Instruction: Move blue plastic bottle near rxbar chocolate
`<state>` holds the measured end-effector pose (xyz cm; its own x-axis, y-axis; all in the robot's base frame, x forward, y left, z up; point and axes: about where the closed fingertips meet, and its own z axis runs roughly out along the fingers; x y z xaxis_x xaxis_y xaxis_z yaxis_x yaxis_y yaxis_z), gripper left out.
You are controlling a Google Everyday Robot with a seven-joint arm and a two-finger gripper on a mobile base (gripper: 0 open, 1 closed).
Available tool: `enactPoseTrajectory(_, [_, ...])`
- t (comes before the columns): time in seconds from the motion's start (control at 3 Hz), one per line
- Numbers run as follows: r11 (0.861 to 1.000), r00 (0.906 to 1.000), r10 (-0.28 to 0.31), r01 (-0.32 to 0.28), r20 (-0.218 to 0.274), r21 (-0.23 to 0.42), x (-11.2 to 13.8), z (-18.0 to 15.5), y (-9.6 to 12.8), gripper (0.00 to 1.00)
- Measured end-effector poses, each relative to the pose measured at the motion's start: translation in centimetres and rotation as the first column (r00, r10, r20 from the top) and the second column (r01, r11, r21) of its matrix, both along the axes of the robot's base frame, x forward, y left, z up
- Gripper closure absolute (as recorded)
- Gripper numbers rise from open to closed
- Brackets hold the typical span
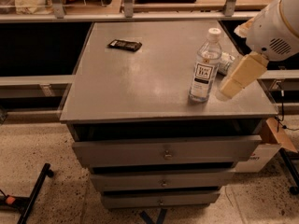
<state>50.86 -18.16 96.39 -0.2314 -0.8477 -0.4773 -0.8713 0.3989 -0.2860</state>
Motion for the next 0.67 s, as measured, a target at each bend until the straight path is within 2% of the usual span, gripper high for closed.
enactPoseTrajectory(0.33, [0.996, 0.9961, -0.082, 0.081, 0.032, 0.031, 2.9, -1.6, -1.0, 0.00])
enactPoseTrajectory(0.67, [0.985, 0.9900, -0.135, 0.130, 0.040, 0.110, 5.3, -3.5, -1.7, 0.00])
